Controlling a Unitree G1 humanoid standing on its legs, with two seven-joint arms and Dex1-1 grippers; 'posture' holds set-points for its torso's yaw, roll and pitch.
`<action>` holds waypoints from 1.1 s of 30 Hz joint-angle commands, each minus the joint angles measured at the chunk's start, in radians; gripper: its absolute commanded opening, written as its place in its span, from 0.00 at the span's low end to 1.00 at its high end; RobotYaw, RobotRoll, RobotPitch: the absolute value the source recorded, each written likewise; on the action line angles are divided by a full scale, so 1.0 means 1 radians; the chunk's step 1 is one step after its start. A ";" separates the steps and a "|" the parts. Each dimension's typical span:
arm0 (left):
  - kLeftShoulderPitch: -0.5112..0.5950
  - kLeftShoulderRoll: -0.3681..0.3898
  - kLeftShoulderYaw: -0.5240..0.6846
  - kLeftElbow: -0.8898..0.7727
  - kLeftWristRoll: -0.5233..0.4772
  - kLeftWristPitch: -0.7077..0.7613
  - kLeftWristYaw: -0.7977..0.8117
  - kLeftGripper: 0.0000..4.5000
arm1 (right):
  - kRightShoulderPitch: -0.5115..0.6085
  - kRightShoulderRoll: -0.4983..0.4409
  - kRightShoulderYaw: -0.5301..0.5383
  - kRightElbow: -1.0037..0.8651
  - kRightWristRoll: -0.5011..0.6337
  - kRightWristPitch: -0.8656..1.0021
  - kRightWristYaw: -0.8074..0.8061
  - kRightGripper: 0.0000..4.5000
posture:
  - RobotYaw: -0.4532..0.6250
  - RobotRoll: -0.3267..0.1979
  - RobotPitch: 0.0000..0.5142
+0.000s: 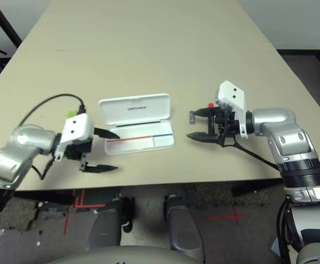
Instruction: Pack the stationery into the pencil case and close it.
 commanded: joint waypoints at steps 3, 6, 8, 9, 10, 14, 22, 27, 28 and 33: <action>-0.025 0.000 0.023 -0.026 -0.047 0.024 0.020 1.00 | -0.032 0.068 -0.063 -0.027 0.020 0.116 -0.194 1.00 | 0.30 0.62 0.29; -0.022 -0.005 0.000 -0.020 -0.032 0.012 0.025 1.00 | -0.100 0.138 -0.105 -0.045 -0.002 0.275 -0.432 1.00 | 0.29 0.62 0.30; -0.021 -0.011 -0.016 -0.017 -0.022 0.005 0.030 1.00 | -0.142 0.182 -0.128 -0.050 -0.026 0.358 -0.576 1.00 | 0.28 0.62 0.30; -0.023 -0.013 -0.022 -0.016 -0.019 0.004 0.032 1.00 | -0.157 0.200 -0.137 -0.057 -0.034 0.400 -0.636 1.00 | 0.28 0.62 0.30; -0.025 -0.015 -0.027 -0.015 -0.018 0.004 0.035 1.00 | -0.167 0.216 -0.147 -0.069 -0.038 0.439 -0.685 1.00 | 0.28 0.62 0.30; -0.029 -0.022 -0.044 -0.004 -0.008 -0.012 0.039 1.00 | -0.201 0.305 -0.215 -0.113 -0.075 0.609 -0.927 1.00 | 0.28 0.62 0.31; -0.037 -0.038 -0.072 0.012 0.011 -0.031 0.041 1.00 | -0.115 0.417 -0.258 -0.248 -0.138 0.772 -1.160 1.00 | 0.26 0.62 0.32; -0.039 -0.047 -0.083 0.019 0.020 -0.040 0.043 1.00 | -0.047 0.449 -0.273 -0.321 -0.148 0.828 -1.209 1.00 | 0.26 0.62 0.32; -0.039 -0.049 -0.085 0.021 0.022 -0.042 0.043 1.00 | -0.034 0.453 -0.279 -0.327 -0.145 0.841 -1.211 1.00 | 0.26 0.62 0.32; -0.042 -0.055 -0.091 0.026 0.026 -0.048 0.043 1.00 | -0.019 0.470 -0.297 -0.321 -0.139 0.869 -1.218 1.00 | 0.26 0.62 0.32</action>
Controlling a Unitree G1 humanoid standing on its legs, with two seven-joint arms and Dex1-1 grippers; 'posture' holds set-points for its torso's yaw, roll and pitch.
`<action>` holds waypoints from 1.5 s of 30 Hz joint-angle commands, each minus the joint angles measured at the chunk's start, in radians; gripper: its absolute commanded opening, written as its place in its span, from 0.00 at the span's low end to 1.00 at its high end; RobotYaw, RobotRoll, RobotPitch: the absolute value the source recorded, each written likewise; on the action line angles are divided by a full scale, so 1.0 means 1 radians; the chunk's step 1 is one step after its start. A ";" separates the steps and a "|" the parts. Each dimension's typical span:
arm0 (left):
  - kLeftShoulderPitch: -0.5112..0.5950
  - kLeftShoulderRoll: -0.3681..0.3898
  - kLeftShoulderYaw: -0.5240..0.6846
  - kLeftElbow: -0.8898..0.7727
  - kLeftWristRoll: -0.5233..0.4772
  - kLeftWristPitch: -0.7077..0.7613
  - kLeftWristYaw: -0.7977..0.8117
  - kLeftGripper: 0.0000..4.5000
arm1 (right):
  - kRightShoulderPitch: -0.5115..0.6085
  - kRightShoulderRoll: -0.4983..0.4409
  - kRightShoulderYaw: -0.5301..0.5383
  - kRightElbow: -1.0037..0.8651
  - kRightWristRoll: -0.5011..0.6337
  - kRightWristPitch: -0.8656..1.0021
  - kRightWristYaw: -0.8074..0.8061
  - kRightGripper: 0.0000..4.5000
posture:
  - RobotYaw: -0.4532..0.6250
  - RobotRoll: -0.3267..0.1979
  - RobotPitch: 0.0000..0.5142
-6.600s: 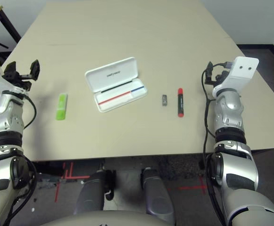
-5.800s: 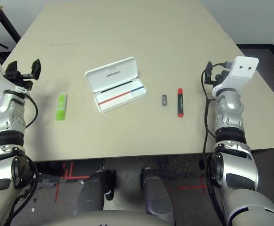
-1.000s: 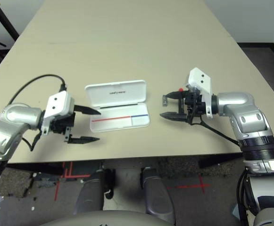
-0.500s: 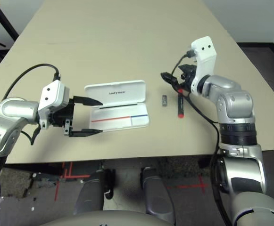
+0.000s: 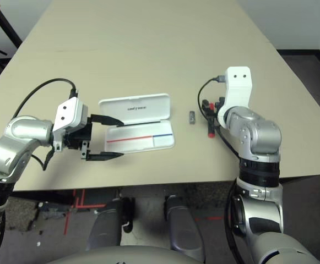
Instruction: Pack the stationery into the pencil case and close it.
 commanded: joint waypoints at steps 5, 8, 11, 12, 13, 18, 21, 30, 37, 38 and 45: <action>-0.014 -0.009 -0.024 0.004 0.016 -0.011 0.005 1.00 | 0.025 0.021 -0.012 0.006 0.010 0.042 0.009 1.00 | 0.27 0.62 0.31; -0.014 -0.010 -0.027 0.001 0.019 -0.009 0.008 1.00 | 0.024 0.019 -0.010 0.017 0.013 0.056 0.020 1.00 | 0.27 0.62 0.31; -0.014 -0.009 -0.028 0.000 0.021 -0.008 0.010 1.00 | 0.026 0.011 -0.010 0.022 0.012 0.061 0.031 0.96 | 0.27 0.62 0.31; -0.013 -0.008 -0.029 -0.001 0.021 -0.008 0.011 1.00 | 0.028 0.009 -0.012 0.022 0.012 0.065 0.034 0.91 | 0.27 0.62 0.31; -0.013 -0.008 -0.029 -0.002 0.022 -0.007 0.011 1.00 | 0.029 0.007 -0.014 0.022 0.012 0.070 0.036 0.86 | 0.27 0.62 0.32; -0.011 -0.007 -0.031 -0.003 0.023 -0.006 0.010 1.00 | 0.043 0.002 -0.025 0.011 0.011 0.083 0.043 0.45 | 0.27 0.62 0.32; -0.011 -0.007 -0.031 -0.002 0.023 -0.006 0.009 1.00 | 0.040 -0.012 -0.040 0.012 0.008 0.080 0.044 0.20 | 0.27 0.62 0.32; -0.012 -0.005 -0.035 0.003 0.027 -0.011 0.005 1.00 | -0.016 -0.164 0.034 0.017 0.040 0.024 0.181 0.11 | 0.26 0.62 0.32; -0.012 0.007 -0.026 0.008 0.027 -0.015 0.000 1.00 | -0.057 -0.538 0.314 -0.009 0.074 -0.203 0.640 0.11 | 0.27 0.62 0.31; -0.012 0.009 -0.025 0.009 0.027 -0.016 0.001 1.00 | -0.062 -0.577 0.340 -0.007 0.063 -0.252 0.691 0.11 | 0.28 0.62 0.31; -0.003 0.031 -0.014 0.009 0.031 -0.018 0.005 1.00 | -0.075 -0.746 0.451 -0.004 0.022 -0.541 0.999 0.11 | 0.29 0.62 0.31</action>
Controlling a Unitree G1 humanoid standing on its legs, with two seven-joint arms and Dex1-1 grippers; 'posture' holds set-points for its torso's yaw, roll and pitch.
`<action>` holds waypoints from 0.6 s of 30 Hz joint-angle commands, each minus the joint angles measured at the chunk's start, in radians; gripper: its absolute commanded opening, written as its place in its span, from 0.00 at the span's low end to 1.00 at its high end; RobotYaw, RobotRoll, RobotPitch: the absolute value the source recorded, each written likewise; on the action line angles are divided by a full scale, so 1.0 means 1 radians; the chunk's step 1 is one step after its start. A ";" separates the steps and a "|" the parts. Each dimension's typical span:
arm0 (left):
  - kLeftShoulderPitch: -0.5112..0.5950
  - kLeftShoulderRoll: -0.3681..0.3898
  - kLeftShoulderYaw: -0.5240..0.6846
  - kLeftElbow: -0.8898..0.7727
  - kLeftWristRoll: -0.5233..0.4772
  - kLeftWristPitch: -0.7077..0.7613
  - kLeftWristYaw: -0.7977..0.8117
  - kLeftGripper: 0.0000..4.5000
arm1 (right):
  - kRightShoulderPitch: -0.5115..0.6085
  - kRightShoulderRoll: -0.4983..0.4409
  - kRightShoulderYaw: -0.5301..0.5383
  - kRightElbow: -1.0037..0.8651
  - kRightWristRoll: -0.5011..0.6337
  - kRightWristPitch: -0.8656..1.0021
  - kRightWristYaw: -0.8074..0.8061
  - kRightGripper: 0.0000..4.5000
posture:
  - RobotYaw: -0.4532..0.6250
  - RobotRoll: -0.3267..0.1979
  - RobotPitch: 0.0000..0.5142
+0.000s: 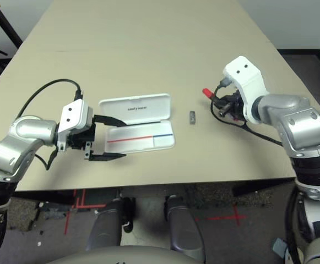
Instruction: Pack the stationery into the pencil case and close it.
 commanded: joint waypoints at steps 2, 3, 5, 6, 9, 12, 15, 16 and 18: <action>0.013 0.021 0.010 0.007 0.013 -0.008 0.000 1.00 | -0.026 -0.039 0.058 -0.029 -0.020 -0.153 0.173 0.11 | 0.30 0.62 0.31; 0.015 0.024 0.012 0.006 0.015 -0.008 0.001 1.00 | -0.035 -0.036 0.069 -0.038 -0.024 -0.169 0.198 0.11 | 0.30 0.62 0.31; 0.018 0.032 0.018 0.006 0.018 -0.008 0.005 1.00 | -0.057 -0.022 0.095 -0.055 -0.034 -0.190 0.235 0.11 | 0.30 0.62 0.31; 0.019 0.036 0.021 0.007 0.020 -0.009 0.006 1.00 | -0.069 -0.011 0.107 -0.061 -0.039 -0.198 0.248 0.11 | 0.31 0.62 0.30; 0.029 0.058 0.035 0.010 0.025 -0.012 0.010 1.00 | -0.112 0.048 0.152 -0.065 -0.057 -0.221 0.272 0.11 | 0.32 0.62 0.30; 0.032 0.068 0.040 0.007 0.028 -0.012 0.017 1.00 | -0.136 0.092 0.183 -0.060 -0.087 -0.248 0.284 0.11 | 0.33 0.62 0.31; 0.034 0.074 0.051 -0.005 0.022 -0.004 0.021 1.00 | -0.163 0.147 0.220 -0.104 -0.077 -0.240 0.315 0.11 | 0.34 0.62 0.31; 0.036 0.076 0.053 -0.008 0.021 -0.003 0.022 1.00 | -0.173 0.164 0.232 -0.107 -0.083 -0.244 0.321 0.11 | 0.34 0.62 0.31; 0.042 0.079 0.054 -0.014 0.022 -0.001 0.027 1.00 | -0.195 0.201 0.259 -0.089 -0.111 -0.264 0.322 0.11 | 0.35 0.62 0.32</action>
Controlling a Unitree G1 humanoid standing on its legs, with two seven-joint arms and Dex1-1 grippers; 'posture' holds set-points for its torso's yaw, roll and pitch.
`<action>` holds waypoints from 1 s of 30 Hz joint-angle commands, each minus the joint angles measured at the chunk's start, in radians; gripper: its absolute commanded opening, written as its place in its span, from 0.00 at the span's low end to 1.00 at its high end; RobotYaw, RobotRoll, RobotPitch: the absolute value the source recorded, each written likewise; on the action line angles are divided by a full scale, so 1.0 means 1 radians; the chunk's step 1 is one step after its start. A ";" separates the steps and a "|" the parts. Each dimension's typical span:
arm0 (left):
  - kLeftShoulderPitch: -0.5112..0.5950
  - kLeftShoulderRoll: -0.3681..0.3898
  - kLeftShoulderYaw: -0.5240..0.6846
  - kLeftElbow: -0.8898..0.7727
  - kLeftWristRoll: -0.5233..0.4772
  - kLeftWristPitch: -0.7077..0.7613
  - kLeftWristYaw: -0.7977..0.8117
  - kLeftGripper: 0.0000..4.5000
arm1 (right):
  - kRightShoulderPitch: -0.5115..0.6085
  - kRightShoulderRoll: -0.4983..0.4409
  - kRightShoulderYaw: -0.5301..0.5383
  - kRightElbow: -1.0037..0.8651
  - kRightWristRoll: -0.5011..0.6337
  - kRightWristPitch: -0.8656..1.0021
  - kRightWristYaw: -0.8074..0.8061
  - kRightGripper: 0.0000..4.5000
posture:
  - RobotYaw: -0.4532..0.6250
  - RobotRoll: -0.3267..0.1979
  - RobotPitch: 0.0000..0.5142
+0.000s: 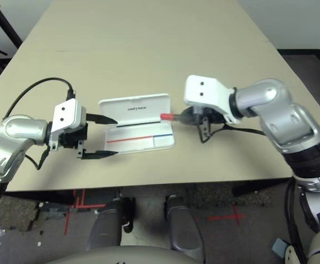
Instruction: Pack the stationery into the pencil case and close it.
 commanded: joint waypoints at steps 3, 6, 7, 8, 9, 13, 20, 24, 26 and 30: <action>0.027 0.012 0.011 -0.026 0.006 0.011 0.017 1.00 | -0.051 0.091 0.080 0.033 -0.075 -0.056 -0.006 0.11 | 0.36 0.62 0.32; 0.038 0.014 0.016 -0.042 0.003 0.020 0.027 1.00 | -0.059 0.145 0.105 0.054 -0.109 -0.069 -0.023 0.11 | 0.37 0.62 0.33; 0.044 0.015 0.018 -0.048 0.002 0.023 0.031 1.00 | -0.060 0.166 0.114 0.066 -0.123 -0.077 -0.033 0.11 | 0.38 0.62 0.33; 0.048 0.015 0.018 -0.055 0.002 0.028 0.036 1.00 | -0.058 0.178 0.117 0.074 -0.134 -0.085 -0.038 0.11 | 0.39 0.62 0.33; 0.052 0.014 0.019 -0.063 0.003 0.031 0.042 1.00 | -0.055 0.195 0.120 0.087 -0.149 -0.096 -0.053 0.11 | 0.40 0.62 0.33; 0.070 0.009 0.025 -0.089 -0.001 0.041 0.066 1.00 | -0.024 0.247 0.134 0.127 -0.198 -0.148 -0.101 0.11 | 0.43 0.62 0.33; 0.133 0.014 0.038 -0.129 -0.001 0.046 0.092 1.00 | 0.047 0.296 0.140 0.179 -0.242 -0.254 -0.148 0.11 | 0.44 0.62 0.27; 0.121 0.010 0.039 -0.126 -0.002 0.049 0.097 1.00 | 0.063 0.324 0.145 0.229 -0.263 -0.332 -0.159 0.11 | 0.44 0.62 0.27; 0.117 0.011 0.040 -0.122 -0.003 0.048 0.098 1.00 | 0.070 0.335 0.142 0.240 -0.269 -0.355 -0.166 0.11 | 0.44 0.62 0.27; 0.119 0.014 0.042 -0.113 0.000 0.043 0.098 1.00 | 0.080 0.354 0.117 0.248 -0.271 -0.378 -0.182 0.35 | 0.44 0.62 0.27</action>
